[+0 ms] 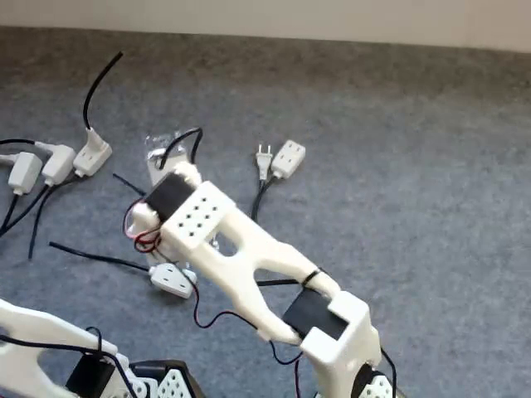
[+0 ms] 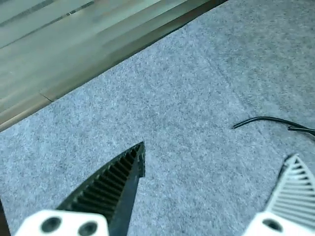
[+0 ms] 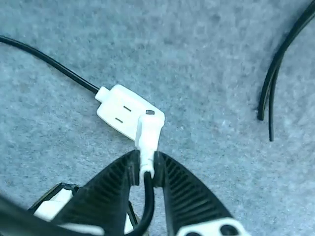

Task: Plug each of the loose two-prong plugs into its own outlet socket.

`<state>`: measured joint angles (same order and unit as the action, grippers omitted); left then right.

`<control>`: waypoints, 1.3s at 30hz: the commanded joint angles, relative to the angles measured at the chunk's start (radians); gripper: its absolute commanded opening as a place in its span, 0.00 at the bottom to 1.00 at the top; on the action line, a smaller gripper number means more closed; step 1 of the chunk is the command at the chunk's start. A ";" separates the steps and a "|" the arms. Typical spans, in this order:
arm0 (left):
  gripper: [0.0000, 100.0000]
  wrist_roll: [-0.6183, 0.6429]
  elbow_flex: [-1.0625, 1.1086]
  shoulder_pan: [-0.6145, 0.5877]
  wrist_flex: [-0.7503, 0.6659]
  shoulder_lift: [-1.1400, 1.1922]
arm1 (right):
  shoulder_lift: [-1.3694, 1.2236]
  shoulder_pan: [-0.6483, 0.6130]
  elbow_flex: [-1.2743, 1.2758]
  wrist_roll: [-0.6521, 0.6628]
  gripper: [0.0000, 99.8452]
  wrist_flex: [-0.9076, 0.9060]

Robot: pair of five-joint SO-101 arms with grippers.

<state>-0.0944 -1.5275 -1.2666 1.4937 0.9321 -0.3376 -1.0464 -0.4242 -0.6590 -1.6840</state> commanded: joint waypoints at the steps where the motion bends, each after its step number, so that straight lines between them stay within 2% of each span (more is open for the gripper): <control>1: 0.41 0.008 -0.114 0.001 -0.005 0.048 | 0.021 -0.012 -0.053 -0.044 0.01 -0.008; 15: 0.41 0.008 -0.136 0.016 -0.005 0.097 | 0.018 -0.107 -0.042 -0.051 0.01 -0.045; 20: 0.41 0.005 -0.136 0.016 -0.002 0.097 | 0.018 -0.068 -0.042 -0.044 0.01 -0.047; 22: 0.41 0.005 -0.136 0.025 0.005 0.097 | 0.024 -0.007 -0.042 -0.015 0.01 -0.073; 23: 0.41 0.002 -0.136 0.039 0.006 0.097 | 0.028 0.036 -0.042 0.084 0.01 -0.082; 25: 0.41 -0.037 -0.136 0.065 0.038 0.090 | 0.074 0.153 -0.039 0.486 0.01 -0.082; 26: 0.41 -0.083 -0.137 0.088 0.074 0.087 | 0.105 0.206 -0.027 0.594 0.01 -0.071; 28: 0.41 -0.193 -0.137 0.148 0.167 0.062 | 0.177 0.283 0.005 0.569 0.01 -0.074; 30: 0.41 -0.272 -0.130 0.225 0.279 0.033 | 0.272 0.323 0.073 0.635 0.01 -0.081; 34: 0.41 -0.278 -0.071 0.341 0.301 -0.018 | 0.466 0.351 0.360 0.744 0.01 -0.050; 36: 0.41 -0.285 0.030 0.401 0.302 -0.067 | 0.556 0.357 0.555 0.848 0.01 0.002; 39: 0.41 -0.359 0.354 0.506 0.302 -0.223 | 0.717 0.410 0.848 0.971 0.01 0.145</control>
<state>-0.3936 -1.4262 -0.8661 1.7822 0.8876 0.2025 -0.6874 0.1603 0.2002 -1.6502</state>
